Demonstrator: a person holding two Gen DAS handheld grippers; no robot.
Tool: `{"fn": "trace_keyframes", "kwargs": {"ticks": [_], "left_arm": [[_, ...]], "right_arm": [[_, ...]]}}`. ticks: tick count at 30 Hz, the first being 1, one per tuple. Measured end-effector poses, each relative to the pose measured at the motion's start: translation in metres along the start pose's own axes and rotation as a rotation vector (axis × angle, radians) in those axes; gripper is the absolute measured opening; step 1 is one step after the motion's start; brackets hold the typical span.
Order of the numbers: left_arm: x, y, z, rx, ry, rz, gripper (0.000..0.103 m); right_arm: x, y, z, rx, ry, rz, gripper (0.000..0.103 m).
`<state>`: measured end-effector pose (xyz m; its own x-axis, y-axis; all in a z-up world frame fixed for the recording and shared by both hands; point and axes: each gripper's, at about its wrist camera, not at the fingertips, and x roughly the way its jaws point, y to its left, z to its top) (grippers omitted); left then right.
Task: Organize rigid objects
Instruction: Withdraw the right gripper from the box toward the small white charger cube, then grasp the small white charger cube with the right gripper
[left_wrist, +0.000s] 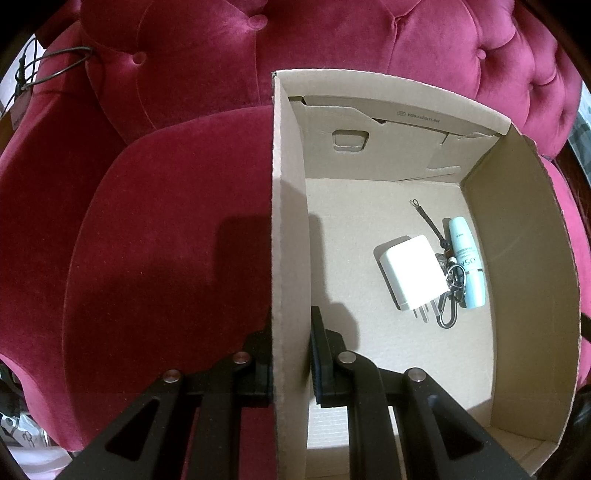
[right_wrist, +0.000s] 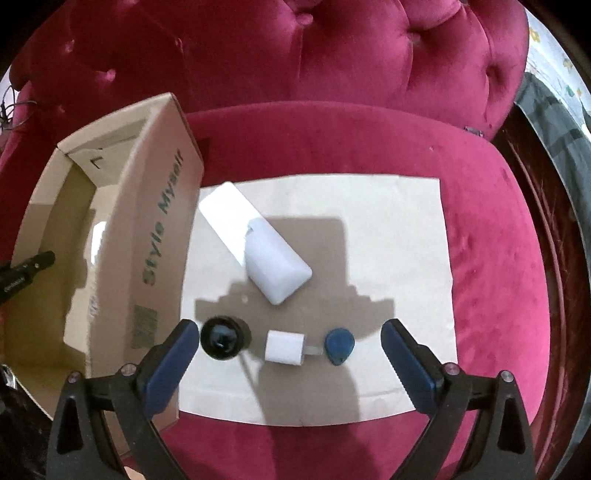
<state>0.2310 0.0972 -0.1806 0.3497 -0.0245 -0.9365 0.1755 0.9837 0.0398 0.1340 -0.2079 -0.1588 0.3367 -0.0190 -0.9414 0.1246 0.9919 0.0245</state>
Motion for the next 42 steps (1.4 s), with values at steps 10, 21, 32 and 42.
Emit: {"fn": "trace_keyframes", "kwargs": {"ticks": [10, 21, 32, 42], "left_arm": [[0.001, -0.001, 0.000, 0.001, -0.001, -0.002, 0.015], [0.001, -0.001, -0.001, 0.003, 0.000, 0.000, 0.015], [0.001, -0.001, -0.001, 0.000, 0.000, 0.005, 0.015], [0.001, -0.002, -0.002, 0.000, -0.002, 0.007, 0.015]], "right_arm": [[0.033, -0.010, -0.018, 0.035, 0.055, -0.019, 0.101], [0.050, -0.016, -0.027, 0.070, 0.072, -0.023, 0.095], [0.054, -0.013, -0.030, 0.070, 0.079, 0.009, 0.031], [0.046, -0.005, -0.033, 0.076, 0.073, -0.002, 0.030]]}}
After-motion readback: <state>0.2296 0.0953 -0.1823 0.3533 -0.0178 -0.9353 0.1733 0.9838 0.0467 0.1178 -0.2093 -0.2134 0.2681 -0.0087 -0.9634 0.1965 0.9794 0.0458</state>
